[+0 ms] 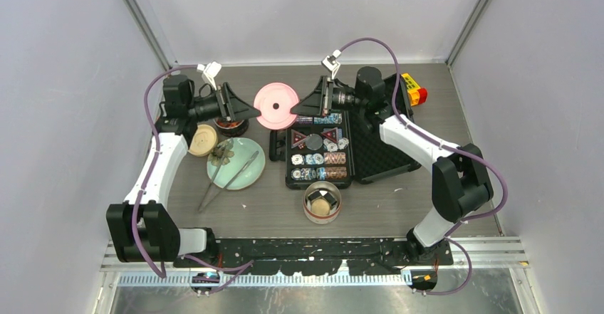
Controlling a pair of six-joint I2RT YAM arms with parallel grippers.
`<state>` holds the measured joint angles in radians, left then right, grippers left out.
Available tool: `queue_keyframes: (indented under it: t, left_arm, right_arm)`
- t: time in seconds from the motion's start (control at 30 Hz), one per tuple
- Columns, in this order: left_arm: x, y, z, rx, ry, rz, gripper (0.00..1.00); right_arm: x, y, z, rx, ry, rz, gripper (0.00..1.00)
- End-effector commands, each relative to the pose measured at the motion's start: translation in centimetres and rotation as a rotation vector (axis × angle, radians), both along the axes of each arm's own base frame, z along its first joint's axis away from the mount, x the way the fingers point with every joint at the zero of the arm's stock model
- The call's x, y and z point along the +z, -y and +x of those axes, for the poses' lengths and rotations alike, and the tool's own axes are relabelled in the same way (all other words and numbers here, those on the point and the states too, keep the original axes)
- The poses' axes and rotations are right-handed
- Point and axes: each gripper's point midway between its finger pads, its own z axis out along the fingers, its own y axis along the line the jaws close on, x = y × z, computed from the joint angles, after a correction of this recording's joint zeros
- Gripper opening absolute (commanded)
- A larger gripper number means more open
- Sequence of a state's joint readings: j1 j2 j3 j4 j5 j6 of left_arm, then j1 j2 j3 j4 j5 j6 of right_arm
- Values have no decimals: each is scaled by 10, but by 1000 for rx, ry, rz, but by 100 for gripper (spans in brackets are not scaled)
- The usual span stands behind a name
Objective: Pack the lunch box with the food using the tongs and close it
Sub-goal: Close the box lid on the packing box.
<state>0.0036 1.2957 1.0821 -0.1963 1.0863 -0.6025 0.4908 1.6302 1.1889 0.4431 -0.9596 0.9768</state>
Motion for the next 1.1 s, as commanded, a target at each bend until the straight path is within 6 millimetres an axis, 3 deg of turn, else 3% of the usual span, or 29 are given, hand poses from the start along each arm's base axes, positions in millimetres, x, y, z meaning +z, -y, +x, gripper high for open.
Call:
queue_keyframes:
  t: [0.0, 0.27, 0.4, 0.53, 0.87, 1.07]
  left_arm:
    - [21, 6, -6, -46, 75, -39, 43]
    - [26, 8, -7, -55, 73, -74, 30]
    - [25, 4, -3, -36, 67, -74, 17]
    - [21, -12, 6, 24, 50, -71, 1]
    - [6, -43, 29, 125, -41, -130, 0]
    - [-18, -88, 58, 285, -128, -139, 0]
  right_arm:
    - [20, -8, -16, 62, 55, 64, 4]
    - [15, -11, -17, 68, 41, 58, 4]
    - [12, -12, -15, 54, 42, 47, 11]
    - [0, -10, -8, 6, 43, -18, 30]
    - [-28, 1, 18, -147, 50, -171, 82]
    - [-37, 11, 27, -201, 78, -255, 89]
